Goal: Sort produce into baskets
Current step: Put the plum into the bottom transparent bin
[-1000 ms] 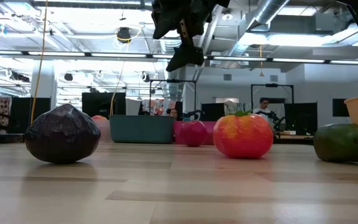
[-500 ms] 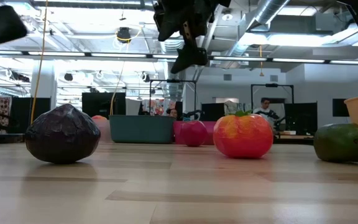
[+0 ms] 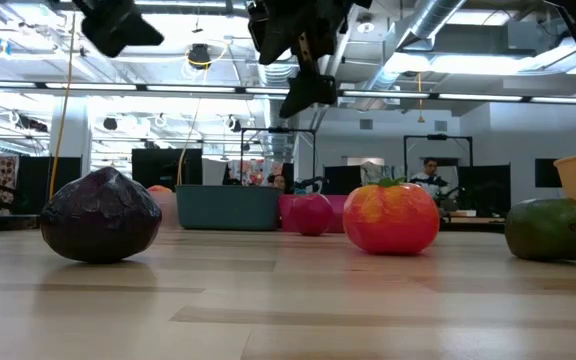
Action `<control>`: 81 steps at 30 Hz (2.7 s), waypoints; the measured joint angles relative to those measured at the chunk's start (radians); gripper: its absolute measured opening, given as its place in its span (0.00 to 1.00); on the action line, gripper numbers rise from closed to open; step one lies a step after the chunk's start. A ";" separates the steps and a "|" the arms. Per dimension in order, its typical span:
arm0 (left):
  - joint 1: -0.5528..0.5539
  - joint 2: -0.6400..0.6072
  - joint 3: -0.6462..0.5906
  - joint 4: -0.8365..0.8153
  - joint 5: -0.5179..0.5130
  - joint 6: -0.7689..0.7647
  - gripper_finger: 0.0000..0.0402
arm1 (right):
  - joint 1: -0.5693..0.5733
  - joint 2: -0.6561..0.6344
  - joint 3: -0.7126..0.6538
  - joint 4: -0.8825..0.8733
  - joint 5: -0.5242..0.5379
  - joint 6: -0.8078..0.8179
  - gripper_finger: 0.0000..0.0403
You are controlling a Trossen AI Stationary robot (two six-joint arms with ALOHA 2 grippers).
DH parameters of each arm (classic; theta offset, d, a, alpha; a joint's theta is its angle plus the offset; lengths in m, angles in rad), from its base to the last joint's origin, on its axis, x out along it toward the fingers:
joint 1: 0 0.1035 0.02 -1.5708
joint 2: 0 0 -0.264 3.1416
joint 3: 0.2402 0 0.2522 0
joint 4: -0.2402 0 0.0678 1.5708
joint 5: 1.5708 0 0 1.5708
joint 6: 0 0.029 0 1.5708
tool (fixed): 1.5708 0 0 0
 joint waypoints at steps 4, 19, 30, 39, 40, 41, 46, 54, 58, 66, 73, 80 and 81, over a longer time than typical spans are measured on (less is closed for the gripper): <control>0.040 0.032 0.000 0.032 0.037 0.042 0.99 | 0.029 -0.005 0.000 -0.022 0.006 -0.002 0.96; 0.121 0.350 0.098 0.007 0.233 0.117 0.99 | 0.193 -0.102 -0.002 -0.139 0.336 -0.079 0.96; 0.117 0.633 0.359 -0.330 0.238 0.158 0.99 | 0.272 -0.199 -0.172 -0.116 0.440 -0.005 0.96; 0.100 0.791 0.514 -0.489 0.266 0.124 0.99 | 0.330 -0.343 -0.430 0.060 0.480 0.128 0.96; 0.100 0.798 0.520 -0.497 0.272 0.107 0.99 | 0.336 -0.356 -0.456 0.080 0.482 0.137 0.96; 0.101 0.802 0.523 -0.495 0.282 0.092 0.99 | 0.341 -0.367 -0.478 0.098 0.489 0.147 0.96; 0.101 0.803 0.513 -0.489 0.294 0.033 0.99 | 0.363 -0.411 -0.563 0.176 0.512 0.188 0.96; 0.089 0.803 0.477 -0.487 0.288 0.017 0.99 | 0.399 -0.417 -0.599 0.273 0.520 0.187 0.96; 0.089 0.803 0.478 -0.479 0.288 0.010 0.99 | 0.416 -0.416 -0.599 0.281 0.520 0.186 0.96; 0.083 0.803 0.478 -0.455 0.286 -0.028 0.99 | 0.423 -0.416 -0.599 0.308 0.521 0.183 0.96; 0.055 0.803 0.478 -0.455 0.269 -0.038 0.99 | 0.423 -0.415 -0.599 0.308 0.523 0.183 0.96; 0.039 0.803 0.477 -0.458 0.198 -0.039 0.99 | 0.423 -0.415 -0.599 0.308 0.523 0.183 0.96; 0.038 0.803 0.477 -0.458 0.198 -0.039 0.99 | 0.423 -0.415 -0.599 0.308 0.523 0.183 0.96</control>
